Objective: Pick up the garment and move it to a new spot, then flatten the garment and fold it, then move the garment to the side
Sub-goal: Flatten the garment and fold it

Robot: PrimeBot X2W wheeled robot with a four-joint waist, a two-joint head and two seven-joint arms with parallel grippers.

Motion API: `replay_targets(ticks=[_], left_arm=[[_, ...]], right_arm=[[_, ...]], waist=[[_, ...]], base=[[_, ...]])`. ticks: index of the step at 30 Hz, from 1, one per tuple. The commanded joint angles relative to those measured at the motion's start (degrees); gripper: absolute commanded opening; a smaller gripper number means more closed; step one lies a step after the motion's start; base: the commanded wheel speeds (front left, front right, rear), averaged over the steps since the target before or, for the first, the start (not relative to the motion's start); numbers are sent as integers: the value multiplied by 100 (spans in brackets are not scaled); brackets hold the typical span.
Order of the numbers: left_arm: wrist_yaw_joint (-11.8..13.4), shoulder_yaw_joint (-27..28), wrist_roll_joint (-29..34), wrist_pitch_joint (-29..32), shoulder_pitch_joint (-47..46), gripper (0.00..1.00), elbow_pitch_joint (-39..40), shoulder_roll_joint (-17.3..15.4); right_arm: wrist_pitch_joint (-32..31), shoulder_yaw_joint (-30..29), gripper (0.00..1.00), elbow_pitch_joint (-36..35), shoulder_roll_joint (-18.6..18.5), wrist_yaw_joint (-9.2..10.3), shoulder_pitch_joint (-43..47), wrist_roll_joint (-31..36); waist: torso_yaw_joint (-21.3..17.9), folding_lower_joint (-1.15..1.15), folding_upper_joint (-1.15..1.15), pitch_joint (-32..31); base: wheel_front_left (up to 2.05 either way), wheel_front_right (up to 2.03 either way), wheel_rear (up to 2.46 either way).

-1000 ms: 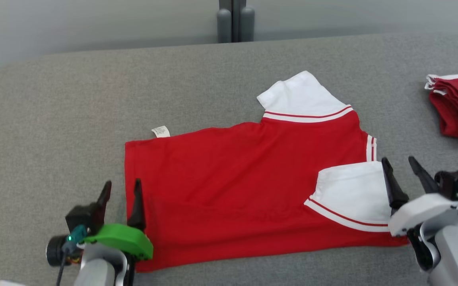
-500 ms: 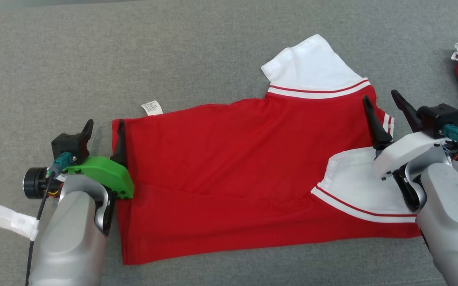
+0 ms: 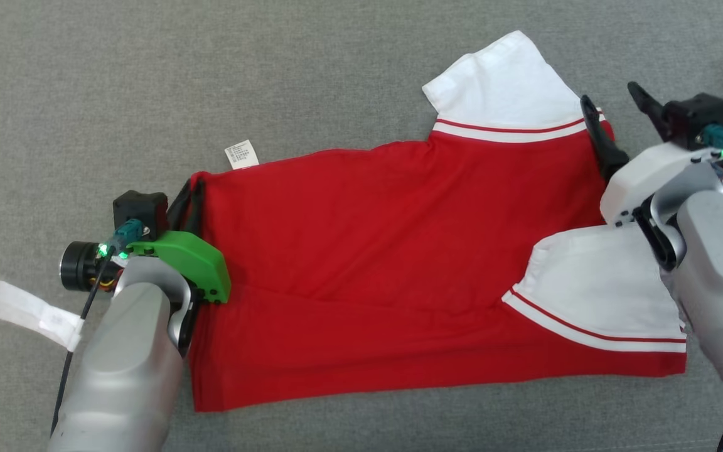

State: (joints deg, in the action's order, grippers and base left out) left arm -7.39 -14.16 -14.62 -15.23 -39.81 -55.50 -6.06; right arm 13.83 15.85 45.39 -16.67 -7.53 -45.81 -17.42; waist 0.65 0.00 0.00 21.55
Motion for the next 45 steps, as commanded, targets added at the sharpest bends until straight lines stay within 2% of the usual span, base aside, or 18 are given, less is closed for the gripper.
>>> replay_targets(ticks=[1, 12, 22, 23, 24, 25, 29, 36, 39, 42, 45], left_arm=[[-16, -83, -88, 23, -78, 0, -73, 1], [-17, -641, -444, 12, -494, 0, 434, 91], [-5, -894, -603, 14, -619, 0, 681, 136], [-4, -897, -615, 17, -619, 0, 687, 135], [-4, -898, -631, 17, -619, 0, 690, 135], [-4, -898, -639, 17, -617, 0, 693, 134], [-2, -859, -643, 20, -612, 0, 732, 112], [-3, -504, -451, 11, -638, 0, 1198, 30], [-3, -348, -352, 11, -626, 0, 1400, 17], [-3, -124, -212, 11, -626, 0, 1627, -37], [-3, 25, -69, 11, -537, 0, 1855, -61]], right_arm=[[-71, 54, 100, 109, -59, 10, -200, 55], [-923, 472, 100, 1102, -237, 10, -1605, -235], [-1547, 1019, 100, 1654, -213, 10, -2195, -673], [-1582, 1071, 69, 1699, -205, 10, -2195, -688], [-1630, 1136, 23, 1749, -205, 10, -2183, -712], [-1625, 1178, 0, 1775, -203, 9, -2177, -745], [-1384, 1206, 0, 1861, -329, 11, -2295, -810], [-117, 908, 0, 2067, -391, 12, -2744, -540], [95, 684, 0, 2091, -388, 12, -2888, -369], [140, 319, 0, 1796, -356, 12, -2957, -194], [135, -135, 0, 1326, -311, 12, -2662, -12]], waist=[[91, 0, 0, 82], [674, 0, 0, 535], [944, 0, 0, 821], [945, 0, 0, 830], [944, 0, 0, 839], [941, 0, 0, 845], [915, 0, 0, 847], [853, 0, 0, 787], [808, 0, 0, 739], [726, 0, 0, 678], [645, 0, 0, 585]], base=[[0, 0, 0], [0, 0, 0], [0, 0, 0], [0, 0, 0], [0, 0, 0], [0, 0, 0], [0, 0, 0], [0, 0, 0], [0, 0, 0], [0, 0, 0], [0, 0, 0]])
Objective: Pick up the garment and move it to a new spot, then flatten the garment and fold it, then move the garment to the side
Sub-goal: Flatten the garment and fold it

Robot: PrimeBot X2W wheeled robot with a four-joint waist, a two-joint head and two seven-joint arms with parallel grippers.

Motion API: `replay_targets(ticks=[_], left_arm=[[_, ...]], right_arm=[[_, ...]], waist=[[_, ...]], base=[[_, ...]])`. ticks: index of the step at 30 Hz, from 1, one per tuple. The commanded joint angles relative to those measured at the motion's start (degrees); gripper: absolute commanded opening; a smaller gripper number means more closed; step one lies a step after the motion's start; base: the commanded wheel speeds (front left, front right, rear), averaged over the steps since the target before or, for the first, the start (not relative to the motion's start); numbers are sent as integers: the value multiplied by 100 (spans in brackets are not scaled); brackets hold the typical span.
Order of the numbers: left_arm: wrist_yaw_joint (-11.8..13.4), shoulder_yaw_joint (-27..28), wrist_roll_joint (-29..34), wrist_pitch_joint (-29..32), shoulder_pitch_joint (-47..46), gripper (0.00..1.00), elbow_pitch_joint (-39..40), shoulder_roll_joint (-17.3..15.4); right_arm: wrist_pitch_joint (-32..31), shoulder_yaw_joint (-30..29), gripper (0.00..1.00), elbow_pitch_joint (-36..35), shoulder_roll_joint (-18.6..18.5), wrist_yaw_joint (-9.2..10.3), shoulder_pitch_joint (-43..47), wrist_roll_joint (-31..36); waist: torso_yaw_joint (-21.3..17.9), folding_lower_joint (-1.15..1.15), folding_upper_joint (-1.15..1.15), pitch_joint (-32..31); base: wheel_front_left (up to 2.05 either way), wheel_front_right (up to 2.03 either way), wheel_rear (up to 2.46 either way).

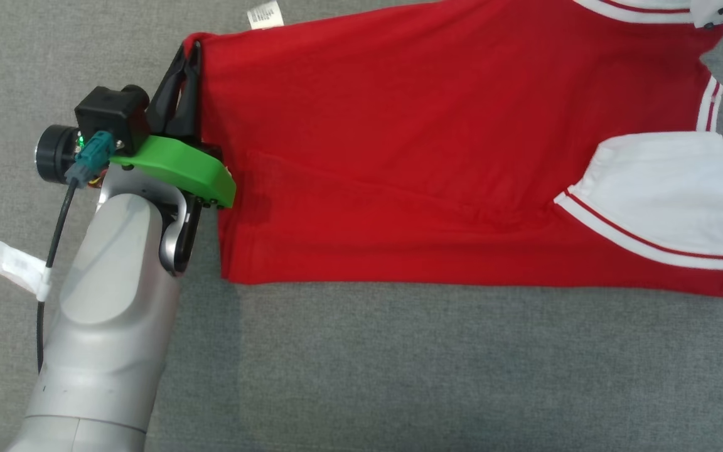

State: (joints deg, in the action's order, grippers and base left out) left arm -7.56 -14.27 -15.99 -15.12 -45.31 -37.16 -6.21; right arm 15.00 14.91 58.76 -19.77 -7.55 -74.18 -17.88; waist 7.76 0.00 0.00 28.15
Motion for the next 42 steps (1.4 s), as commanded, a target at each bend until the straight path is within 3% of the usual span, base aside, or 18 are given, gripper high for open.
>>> replay_targets(ticks=[1, 7, 16, 23, 32, 33, 34, 35, 36, 42], left_arm=[[14, 88, 104, 0, 78, 0, 97, -56], [13, 293, 264, 0, 454, 0, 249, -116], [13, 623, 442, 0, 1248, 0, 432, -184], [13, 739, 478, 0, 1851, 0, 508, -90], [13, 759, 469, 0, 2602, 0, 375, 125], [13, 774, 477, 0, 2675, 28, 348, 143], [13, 806, 479, 0, 2730, 61, 339, 157], [13, 821, 507, 0, 2785, 100, 354, 171], [13, 818, 555, 0, 2832, 100, 379, 185], [110, 1073, 695, 1, 3236, 100, 706, 264]], right_arm=[[18, -204, 0, -172, 47, 13, 306, 105], [20, -787, 0, -942, 368, 13, 1111, 260], [21, -1108, 0, -1834, 592, 13, 2606, -28], [22, -1047, 0, -2048, 702, 13, 3627, -329], [22, -1104, 0, -1805, 780, 12, 4390, -410], [22, -1111, 13, -1763, 794, 12, 4434, -425], [22, -1123, 46, -1748, 794, 12, 4456, -422], [22, -1160, 94, -1724, 794, 13, 4489, -413], [22, -1177, 100, -1697, 809, 13, 4524, -428], [22, -1383, 100, -1970, 848, 12, 4793, -331]], waist=[[-101, 0, 0, -122], [-343, 0, 0, -464], [-678, 0, 0, -949], [-793, 0, 0, -1235], [-780, 0, 0, -1447], [-777, 0, 0, -1462], [-773, 0, 0, -1475], [-768, 0, 0, -1498], [-763, 0, 0, -1515], [-766, 0, 0, -1714]], base=[[0, 0, 0], [0, 0, 0], [0, 0, 0], [0, 0, 0], [0, 0, 0], [0, 0, 0], [0, 0, 0], [0, 0, 0], [0, 0, 0], [0, 0, 0]])
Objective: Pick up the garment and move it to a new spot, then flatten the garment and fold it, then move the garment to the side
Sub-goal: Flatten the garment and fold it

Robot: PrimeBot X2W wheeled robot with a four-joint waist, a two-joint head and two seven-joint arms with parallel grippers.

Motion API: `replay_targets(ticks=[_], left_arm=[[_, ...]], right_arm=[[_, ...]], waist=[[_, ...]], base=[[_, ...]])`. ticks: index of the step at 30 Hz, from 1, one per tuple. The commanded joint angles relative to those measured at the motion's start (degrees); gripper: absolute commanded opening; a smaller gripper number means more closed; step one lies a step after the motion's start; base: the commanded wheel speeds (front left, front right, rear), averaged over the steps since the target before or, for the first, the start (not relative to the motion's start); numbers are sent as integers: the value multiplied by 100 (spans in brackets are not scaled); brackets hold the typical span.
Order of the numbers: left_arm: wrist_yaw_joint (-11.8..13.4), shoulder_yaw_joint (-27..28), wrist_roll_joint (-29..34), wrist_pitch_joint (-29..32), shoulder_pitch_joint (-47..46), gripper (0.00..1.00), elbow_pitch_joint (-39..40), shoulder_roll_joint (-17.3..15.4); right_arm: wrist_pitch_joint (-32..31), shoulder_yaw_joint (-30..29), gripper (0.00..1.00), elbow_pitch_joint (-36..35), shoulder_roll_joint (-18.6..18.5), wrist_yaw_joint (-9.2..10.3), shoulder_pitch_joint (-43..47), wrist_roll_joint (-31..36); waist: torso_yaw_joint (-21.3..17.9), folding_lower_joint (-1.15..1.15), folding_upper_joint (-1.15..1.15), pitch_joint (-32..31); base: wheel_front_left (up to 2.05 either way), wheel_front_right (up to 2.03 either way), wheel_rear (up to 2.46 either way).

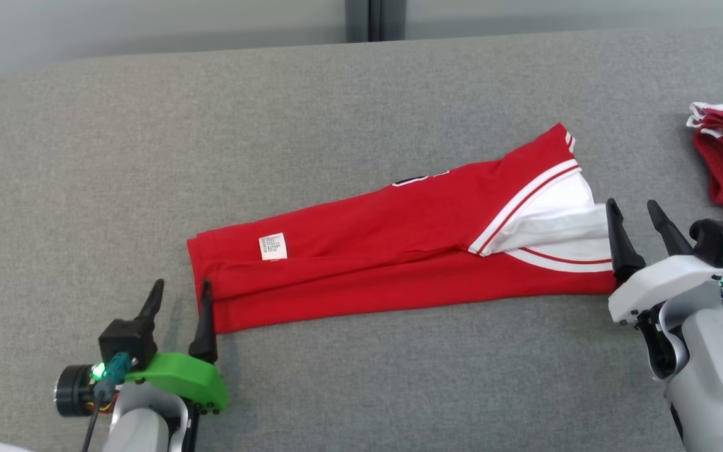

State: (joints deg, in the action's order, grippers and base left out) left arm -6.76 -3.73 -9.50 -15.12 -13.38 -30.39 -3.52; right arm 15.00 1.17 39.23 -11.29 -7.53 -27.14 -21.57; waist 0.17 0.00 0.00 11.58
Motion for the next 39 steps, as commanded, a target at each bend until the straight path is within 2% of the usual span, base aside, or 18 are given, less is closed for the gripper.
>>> replay_targets(ticks=[1, 7, 14, 22, 25, 31, 39], left_arm=[[58, 87, 72, 1, 149, 100, 171, 5], [174, 271, 106, 1, 765, 100, 879, 52], [384, -228, -226, 1, 1251, 100, 1300, 50], [476, -454, -292, 1, 1185, 100, 1473, 49], [458, -498, -291, 1, 1034, 100, 1508, 49], [400, -624, -329, 1, 761, 100, 1532, 50], [399, -667, -390, 1, 603, 100, 1491, 50]], right_arm=[[22, -81, 100, -107, 24, 10, 170, 91], [22, -337, 100, -451, 217, 10, 655, 350], [22, -376, 100, -440, 384, 10, 1127, 506], [22, -336, 100, -334, 314, 10, 777, 558], [22, -296, 100, -43, 203, 10, 374, 613], [-72, -209, 100, 1002, 121, 9, -544, 500], [-135, 69, 100, 2154, -90, 10, -955, 291]], waist=[[-13, 0, 0, -104], [-33, 0, 0, -390], [37, 0, 0, -569], [175, 0, 0, -410], [275, 0, 0, -237], [530, 0, 0, 104], [721, 0, 0, 300]], base=[[0, 0, 0], [0, 0, 0], [0, 0, 0], [0, 0, 0], [0, 0, 0], [0, 0, 0], [0, 0, 0]])
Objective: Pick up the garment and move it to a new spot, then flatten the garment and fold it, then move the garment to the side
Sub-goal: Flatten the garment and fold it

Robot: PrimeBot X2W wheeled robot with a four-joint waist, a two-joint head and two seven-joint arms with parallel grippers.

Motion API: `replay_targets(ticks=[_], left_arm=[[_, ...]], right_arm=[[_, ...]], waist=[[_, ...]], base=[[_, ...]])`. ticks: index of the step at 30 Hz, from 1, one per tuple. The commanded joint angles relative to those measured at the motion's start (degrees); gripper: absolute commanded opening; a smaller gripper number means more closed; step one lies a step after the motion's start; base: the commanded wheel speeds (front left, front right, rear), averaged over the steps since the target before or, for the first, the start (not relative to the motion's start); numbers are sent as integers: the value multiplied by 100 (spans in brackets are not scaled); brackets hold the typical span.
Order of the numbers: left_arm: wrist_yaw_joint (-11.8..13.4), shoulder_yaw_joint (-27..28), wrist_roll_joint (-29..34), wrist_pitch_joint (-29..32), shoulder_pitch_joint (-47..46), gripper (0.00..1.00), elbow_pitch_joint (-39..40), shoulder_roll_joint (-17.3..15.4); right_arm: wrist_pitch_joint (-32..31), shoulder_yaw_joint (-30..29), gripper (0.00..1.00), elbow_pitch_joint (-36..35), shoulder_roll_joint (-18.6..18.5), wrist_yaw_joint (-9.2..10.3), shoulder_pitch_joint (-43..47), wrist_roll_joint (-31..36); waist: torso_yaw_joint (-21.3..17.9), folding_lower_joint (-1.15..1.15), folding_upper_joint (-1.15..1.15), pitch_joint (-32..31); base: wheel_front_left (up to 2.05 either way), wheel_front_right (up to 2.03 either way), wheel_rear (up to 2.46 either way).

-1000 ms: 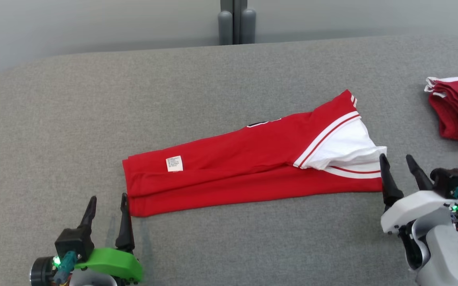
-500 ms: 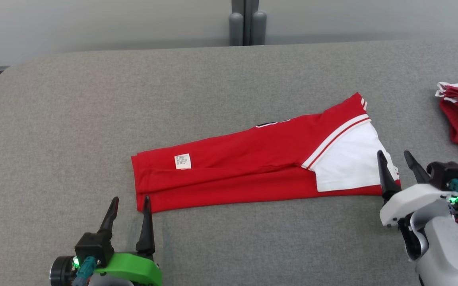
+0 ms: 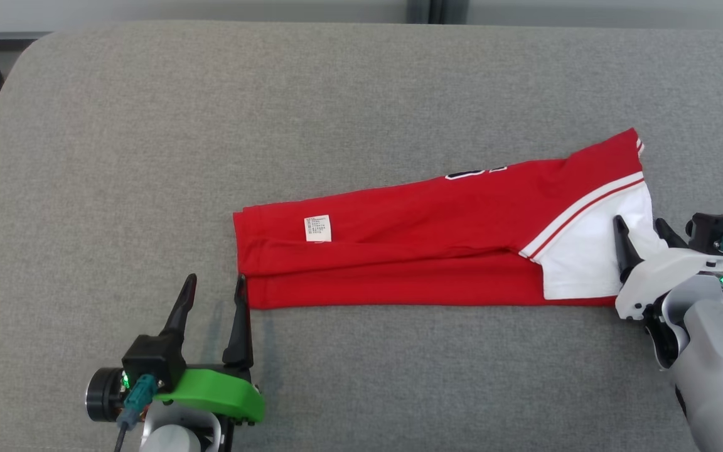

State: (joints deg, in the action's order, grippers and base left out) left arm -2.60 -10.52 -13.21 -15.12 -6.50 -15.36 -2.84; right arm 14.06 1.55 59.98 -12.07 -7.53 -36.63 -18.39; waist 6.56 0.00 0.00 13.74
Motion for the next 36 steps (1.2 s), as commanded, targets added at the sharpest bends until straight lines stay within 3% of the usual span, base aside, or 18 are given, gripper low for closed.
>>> replay_targets(ticks=[1, 3, 4, 5, 6, 7, 12, 16, 24, 30, 36], left_arm=[[-18, 20, -20, 1, -91, 100, -12, -17], [-20, 39, -20, 1, -95, 100, -8, -17], [-15, 49, -16, 1, -92, 100, -5, -17], [-11, 57, -9, 1, -95, 100, -6, -18], [-7, 64, -7, 1, -98, 100, -10, -17], [-6, 63, -3, 1, -103, 100, -13, -17], [-9, 71, 28, 1, -141, 100, -35, -17], [-6, 65, 37, 1, -125, 100, -47, -17], [19, 12, 6, 1, 37, 100, -67, -18], [20, -30, 3, 1, 131, 100, -114, -18], [2, -95, -6, 1, 194, 100, -147, -18]], right_arm=[[-43, 74, 100, 171, -2, 10, 16, -48], [-63, 208, 100, 334, 41, 9, 62, -111], [-72, 290, 55, 389, 63, 9, 62, -154], [-66, 341, 37, 415, 71, 8, 61, -194], [-57, 413, 11, 433, 84, 7, 64, -246], [-48, 464, 0, 440, 85, 7, 57, -284], [68, 447, 0, 289, -128, 14, -43, -474], [105, 75, 0, -124, -372, 16, -15, -366], [108, -640, 0, -1274, -207, 11, 476, 145], [109, -293, 0, -2250, 210, 10, 738, -10], [109, 818, 0, -2770, 449, 8, 866, -528]], waist=[[85, 0, 0, 95], [76, 0, 0, 111], [60, 0, 0, 124], [48, 0, 0, 131], [30, 0, 0, 135], [16, 0, 0, 138], [-99, 0, 0, 72], [-188, 0, 0, -31], [-289, 0, 0, -265], [-291, 0, 0, -415], [-178, 0, 0, -575]], base=[[0, 0, 0], [0, 0, 0], [0, 0, 0], [0, 0, 0], [0, 0, 0], [0, 0, 0], [0, 0, 0], [0, 0, 0], [0, 0, 0], [0, 0, 0], [0, 0, 0]])
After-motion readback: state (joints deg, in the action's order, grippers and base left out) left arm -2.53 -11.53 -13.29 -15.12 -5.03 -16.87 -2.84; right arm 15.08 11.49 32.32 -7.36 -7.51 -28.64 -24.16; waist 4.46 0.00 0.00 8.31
